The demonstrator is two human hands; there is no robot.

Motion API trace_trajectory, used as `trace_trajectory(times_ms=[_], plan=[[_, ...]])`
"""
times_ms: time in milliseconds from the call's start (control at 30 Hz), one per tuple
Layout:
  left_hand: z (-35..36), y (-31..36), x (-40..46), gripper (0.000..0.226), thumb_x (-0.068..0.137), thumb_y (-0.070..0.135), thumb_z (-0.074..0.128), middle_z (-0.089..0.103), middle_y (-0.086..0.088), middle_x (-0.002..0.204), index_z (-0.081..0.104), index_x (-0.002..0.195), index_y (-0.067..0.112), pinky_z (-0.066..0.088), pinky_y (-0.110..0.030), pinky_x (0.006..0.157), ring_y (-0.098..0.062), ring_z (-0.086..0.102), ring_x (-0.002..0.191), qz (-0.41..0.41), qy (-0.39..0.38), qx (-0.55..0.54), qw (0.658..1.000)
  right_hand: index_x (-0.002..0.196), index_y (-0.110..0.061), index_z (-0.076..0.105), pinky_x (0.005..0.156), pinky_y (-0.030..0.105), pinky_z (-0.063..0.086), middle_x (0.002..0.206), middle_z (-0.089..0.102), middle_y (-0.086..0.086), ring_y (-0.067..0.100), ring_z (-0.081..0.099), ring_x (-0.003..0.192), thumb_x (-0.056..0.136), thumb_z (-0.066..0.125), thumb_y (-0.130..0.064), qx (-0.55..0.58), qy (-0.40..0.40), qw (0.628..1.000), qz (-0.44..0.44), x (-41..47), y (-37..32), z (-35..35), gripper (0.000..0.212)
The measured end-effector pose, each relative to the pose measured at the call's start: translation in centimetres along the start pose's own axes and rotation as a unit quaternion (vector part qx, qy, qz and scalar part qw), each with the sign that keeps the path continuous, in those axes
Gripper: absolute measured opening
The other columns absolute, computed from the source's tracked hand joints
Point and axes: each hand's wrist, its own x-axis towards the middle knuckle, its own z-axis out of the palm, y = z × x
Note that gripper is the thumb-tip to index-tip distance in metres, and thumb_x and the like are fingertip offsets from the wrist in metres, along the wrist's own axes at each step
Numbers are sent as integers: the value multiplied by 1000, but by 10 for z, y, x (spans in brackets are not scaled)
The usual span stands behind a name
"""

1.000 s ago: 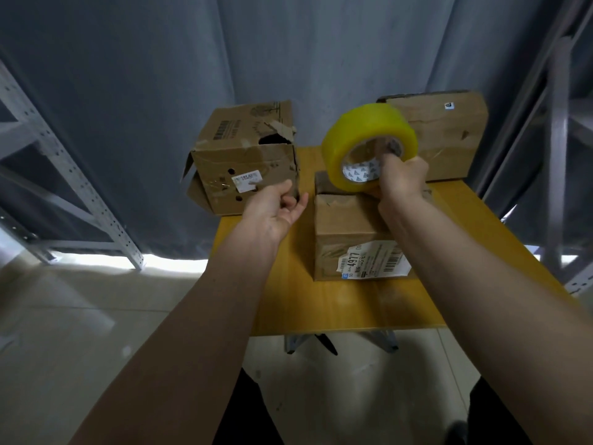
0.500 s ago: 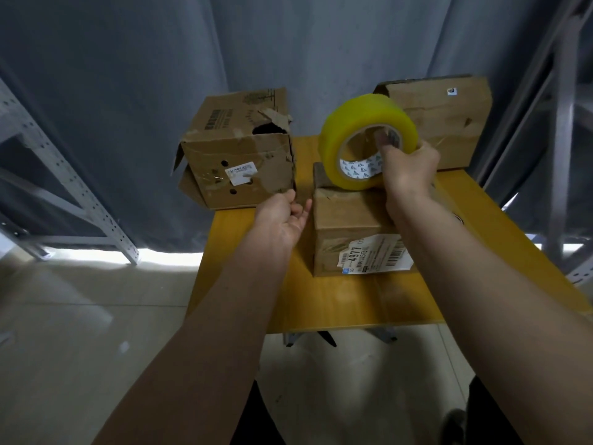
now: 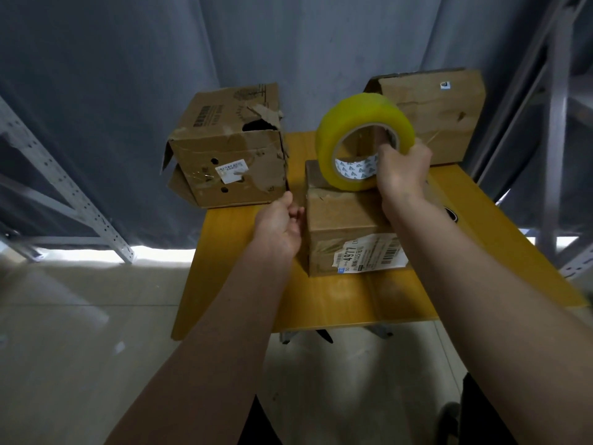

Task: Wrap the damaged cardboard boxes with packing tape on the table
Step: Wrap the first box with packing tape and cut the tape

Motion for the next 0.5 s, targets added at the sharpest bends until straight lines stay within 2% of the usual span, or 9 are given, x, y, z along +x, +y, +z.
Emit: trace_trajectory(times_ms=[100,167,233,267,367,500], plan=[[-2,-5,2,16,98,14,56,49,0,66,59,83,9,52,-31,79,-11,48,58,-2,-13,65,998,92,-9,66,48,6,38,70,57,-5,2,50,57,89,61,-19,10,-6,1000,-4,-1,0,0,11],[0,-10,-1,16,98,20,55,64,-6,78,64,93,7,55,-38,82,-19,64,74,7,-18,128,992,91,-9,66,52,10,40,70,57,-5,3,51,58,89,61,-19,3,-7,1000,-6,-1,1,-1,11],[2,-16,-1,22,98,23,54,71,-15,98,66,106,6,56,-45,87,-31,67,95,25,-24,195,980,90,-9,65,56,15,41,71,58,-5,3,53,60,89,61,-17,1,-13,1000,-7,-2,1,-1,9],[4,-18,-2,23,98,21,52,70,-16,100,66,107,5,56,-46,85,-35,67,98,35,-25,213,976,92,-8,65,56,15,41,72,59,-4,4,54,61,89,61,-15,2,-14,1000,-6,-2,0,0,9],[8,-21,-4,25,97,19,49,68,-19,104,65,109,4,56,-51,86,-38,66,101,28,-19,225,974,95,-7,65,56,17,41,72,60,-5,4,54,61,88,61,-15,-5,-10,1000,-4,-3,-1,0,12],[2,-27,-8,30,97,33,55,73,-16,90,70,99,7,59,-47,77,-34,70,83,-17,0,241,970,95,-6,66,61,22,41,70,58,-7,3,52,60,88,62,-21,-12,-11,1000,-2,-4,-2,0,16]])
